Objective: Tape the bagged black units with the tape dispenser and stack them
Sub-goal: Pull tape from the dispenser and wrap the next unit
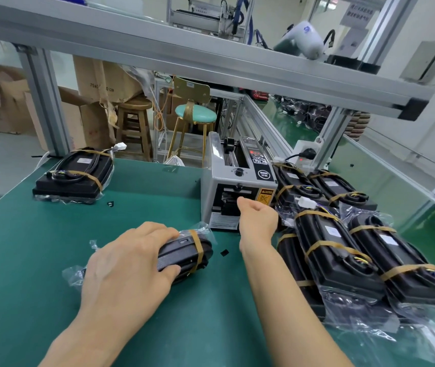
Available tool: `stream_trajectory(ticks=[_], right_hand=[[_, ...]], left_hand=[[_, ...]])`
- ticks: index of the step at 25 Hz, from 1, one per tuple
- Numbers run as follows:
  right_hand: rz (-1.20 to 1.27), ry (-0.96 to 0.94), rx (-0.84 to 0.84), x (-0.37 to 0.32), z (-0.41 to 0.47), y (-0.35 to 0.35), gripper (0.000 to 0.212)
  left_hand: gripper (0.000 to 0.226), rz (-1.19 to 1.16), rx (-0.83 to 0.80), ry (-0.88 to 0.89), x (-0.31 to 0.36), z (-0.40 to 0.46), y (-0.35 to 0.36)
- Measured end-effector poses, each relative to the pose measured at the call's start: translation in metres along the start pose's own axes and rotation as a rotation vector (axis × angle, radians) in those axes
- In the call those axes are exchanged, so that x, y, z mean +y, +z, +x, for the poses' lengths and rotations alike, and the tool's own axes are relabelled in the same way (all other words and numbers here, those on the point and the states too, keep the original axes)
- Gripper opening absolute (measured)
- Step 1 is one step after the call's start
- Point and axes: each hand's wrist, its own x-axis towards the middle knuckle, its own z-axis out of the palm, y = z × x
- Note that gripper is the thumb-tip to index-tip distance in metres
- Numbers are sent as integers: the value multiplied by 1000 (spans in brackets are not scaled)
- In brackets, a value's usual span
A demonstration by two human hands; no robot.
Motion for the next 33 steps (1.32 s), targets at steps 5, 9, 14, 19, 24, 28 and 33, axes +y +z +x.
stream_trajectory(ticks=[5,9,14,19,24,28,33], right_hand=[[51,89,73,1,14,9,25],[168,173,93,-3,10,18,24],[341,284,-195,-14,-14,-18,28],[126,77,-618,-9,-83,-40,12],[136,49,-563,9,-97,-30,17],[123,41,-537,11,-98,-24,15],[91,8,-521,11,-96,-21,13]], left_hand=[[47,-6,19,3,-2,0,1],[45,-19,21,-15,0,-1,0],[39,-39,4,-72,-1,1,-1],[34,-23,-13,-100,3,3,0],[34,-26,-13,-102,6,-1,0],[35,-39,-27,-113,8,-4,0],[36,-36,-19,-111,9,-3,1]])
